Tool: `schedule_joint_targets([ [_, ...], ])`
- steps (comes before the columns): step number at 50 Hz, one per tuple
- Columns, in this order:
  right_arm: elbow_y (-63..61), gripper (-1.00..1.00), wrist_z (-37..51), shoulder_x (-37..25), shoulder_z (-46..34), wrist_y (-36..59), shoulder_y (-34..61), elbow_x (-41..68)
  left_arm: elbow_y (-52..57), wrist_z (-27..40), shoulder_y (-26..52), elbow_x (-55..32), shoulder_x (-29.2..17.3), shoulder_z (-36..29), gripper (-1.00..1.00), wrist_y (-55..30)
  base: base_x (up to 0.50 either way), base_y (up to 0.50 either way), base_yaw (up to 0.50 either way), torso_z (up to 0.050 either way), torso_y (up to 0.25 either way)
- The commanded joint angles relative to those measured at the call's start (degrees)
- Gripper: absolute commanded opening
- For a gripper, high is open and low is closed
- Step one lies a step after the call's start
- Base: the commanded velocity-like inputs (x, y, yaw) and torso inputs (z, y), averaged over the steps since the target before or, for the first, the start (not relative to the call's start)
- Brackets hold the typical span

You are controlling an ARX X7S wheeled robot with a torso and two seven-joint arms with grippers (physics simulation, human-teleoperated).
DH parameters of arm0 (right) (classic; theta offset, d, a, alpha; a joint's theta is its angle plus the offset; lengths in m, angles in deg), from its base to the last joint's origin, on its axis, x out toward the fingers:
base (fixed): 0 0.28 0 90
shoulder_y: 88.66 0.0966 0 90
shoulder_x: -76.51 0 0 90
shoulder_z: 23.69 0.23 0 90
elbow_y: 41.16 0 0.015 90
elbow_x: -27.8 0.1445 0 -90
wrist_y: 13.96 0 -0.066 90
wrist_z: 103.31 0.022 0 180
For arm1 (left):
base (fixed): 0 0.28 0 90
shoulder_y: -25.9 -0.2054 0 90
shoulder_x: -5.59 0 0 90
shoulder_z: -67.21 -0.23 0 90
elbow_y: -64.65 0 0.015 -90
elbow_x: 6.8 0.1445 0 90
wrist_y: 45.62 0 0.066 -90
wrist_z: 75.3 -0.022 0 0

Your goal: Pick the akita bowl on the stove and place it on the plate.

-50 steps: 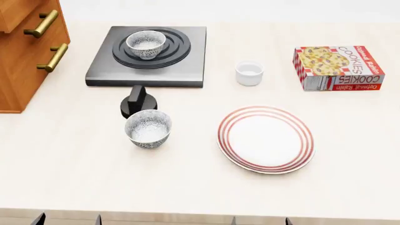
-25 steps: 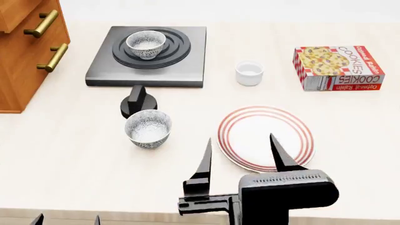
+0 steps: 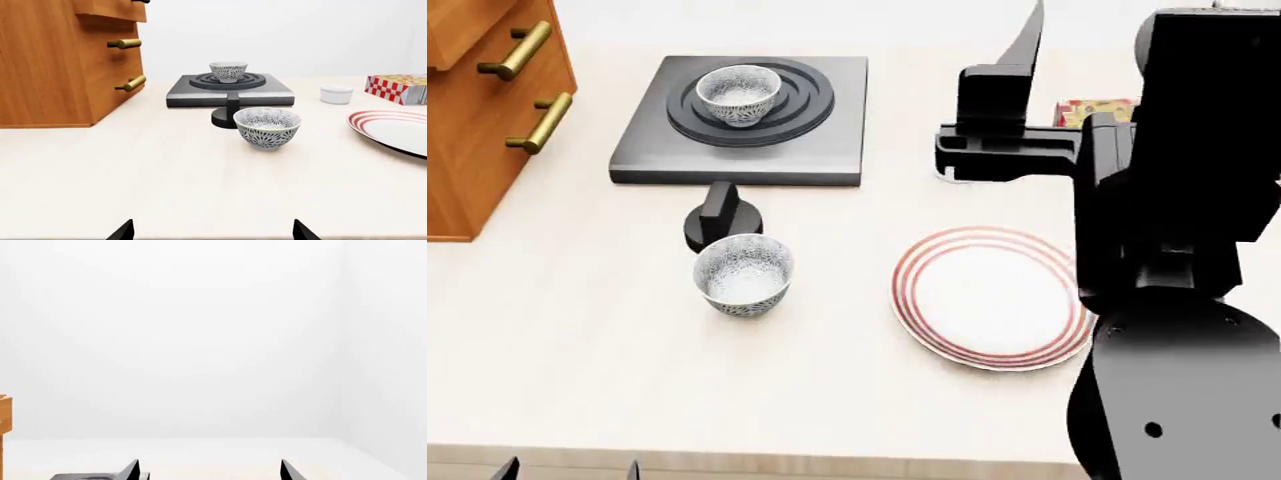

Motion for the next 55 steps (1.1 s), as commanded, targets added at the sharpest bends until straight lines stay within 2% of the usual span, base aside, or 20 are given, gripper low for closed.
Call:
schedule_joint_targets([
  [1,-5.35,1.0,-1.61,-0.46,8.43,7.78,-4.97,0.39,0.12,-0.49,0.25,0.4,0.6,0.82,1.0,-0.12,0.0,0.0,0.0,0.0,0.0],
  [9,-4.4,1.0,-2.64,-1.38,7.87,3.33,-12.72,0.41,0.08,-0.05,0.28,0.01,0.29,0.43,1.0,0.15,0.0,0.0,0.0,0.0,0.0],
  [26,-4.21,1.0,-2.27,-0.12,8.89,7.29,-12.83,2.0,0.4,0.74,0.3,-0.94,-0.42,-0.26,1.0,-0.23,0.0,0.0,0.0,0.0,0.0],
  [40,-4.07,1.0,-2.4,-0.11,9.17,6.63,-13.0,2.85,1.25,2.58,1.43,-0.85,-0.72,-0.56,1.0,-2.24,0.0,0.0,0.0,0.0,0.0],
  [43,-4.11,1.0,-2.31,-0.12,9.15,6.73,-12.96,2.98,3.96,4.22,1.89,0.27,-1.2,-0.47,1.0,-5.26,0.0,0.0,0.0,0.0,0.0],
  [46,-3.77,1.0,-2.35,-0.23,9.14,6.28,-13.16,3.05,11.42,5.15,3.26,-0.19,-1.85,-0.03,1.0,-12.95,0.0,0.0,0.0,0.0,0.0],
  [47,-3.76,1.0,-2.29,-0.22,9.13,6.36,-13.1,3.08,16.46,5.46,5.3,-1.59,-2.0,0.44,1.0,-19.19,0.0,0.0,0.0,0.0,0.0],
  [51,-3.59,1.0,-2.2,-0.29,9.07,6.24,-13.18,3.2,23.78,6.75,12.17,-3.28,-1.77,0.97,1.0,-29.92,0.0,0.0,0.0,0.0,0.0],
  [55,-3.57,1.0,-2.07,-0.34,9.06,6.39,-13.01,3.35,25.53,7.57,19.79,-4.36,-1.48,0.66,1.0,-38.44,0.0,0.0,0.0,0.0,0.0],
])
